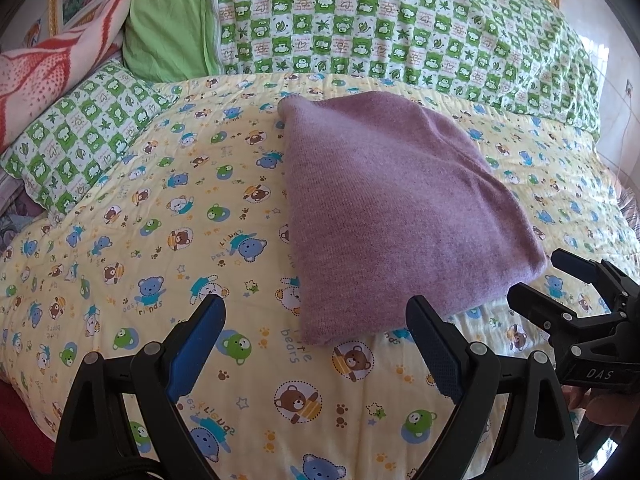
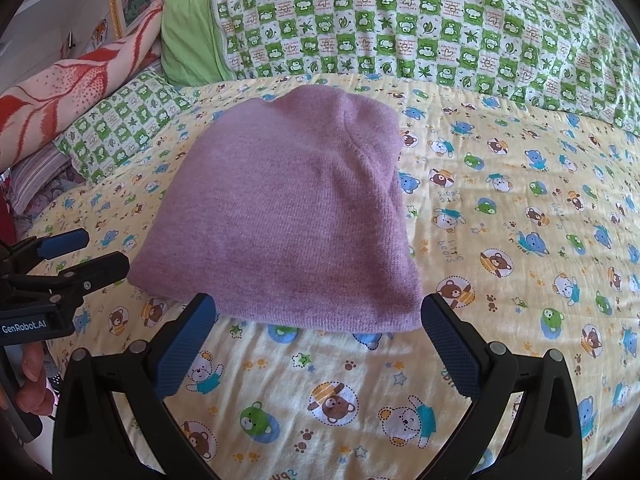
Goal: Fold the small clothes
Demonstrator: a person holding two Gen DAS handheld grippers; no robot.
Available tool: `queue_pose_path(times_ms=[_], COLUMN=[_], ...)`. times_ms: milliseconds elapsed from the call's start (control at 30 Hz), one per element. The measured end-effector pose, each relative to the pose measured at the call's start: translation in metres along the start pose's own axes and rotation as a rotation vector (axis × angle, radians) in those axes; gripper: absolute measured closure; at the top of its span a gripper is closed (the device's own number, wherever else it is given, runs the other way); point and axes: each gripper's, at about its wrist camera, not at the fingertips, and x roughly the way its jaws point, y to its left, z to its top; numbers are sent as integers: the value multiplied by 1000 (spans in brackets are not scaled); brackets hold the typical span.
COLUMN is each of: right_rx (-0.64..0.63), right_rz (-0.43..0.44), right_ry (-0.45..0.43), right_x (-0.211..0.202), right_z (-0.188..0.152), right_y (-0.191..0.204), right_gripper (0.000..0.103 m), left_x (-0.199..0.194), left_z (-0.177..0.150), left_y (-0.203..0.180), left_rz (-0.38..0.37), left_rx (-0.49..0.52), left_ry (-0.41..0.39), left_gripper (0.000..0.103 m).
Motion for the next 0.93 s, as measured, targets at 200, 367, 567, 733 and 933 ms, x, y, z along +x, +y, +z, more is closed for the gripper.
queue_pose_path(times_ms=[200, 367, 567, 733, 933], right_rx=[20, 40, 67, 62, 69], right_rz=[-3, -6, -11, -8, -10], right_ry=[-10, -29, -37, -38, -36], right_x=[-4, -7, -7, -7, -6], right_z=[4, 14, 21, 24, 25], right_y=[3, 1, -4, -3, -3], right_gripper=[1, 1, 1, 1, 1], left_x=[-1, -2, -2, 0, 0], left_z=[4, 12, 16, 20, 26], left_y=[1, 2, 1, 5, 8], left_rz=[-4, -8, -13, -5, 7], left_rx=[-6, -10, -7, -15, -26], left_ry=[-1, -3, -7, -5, -9], left_gripper=[11, 11, 11, 11, 11])
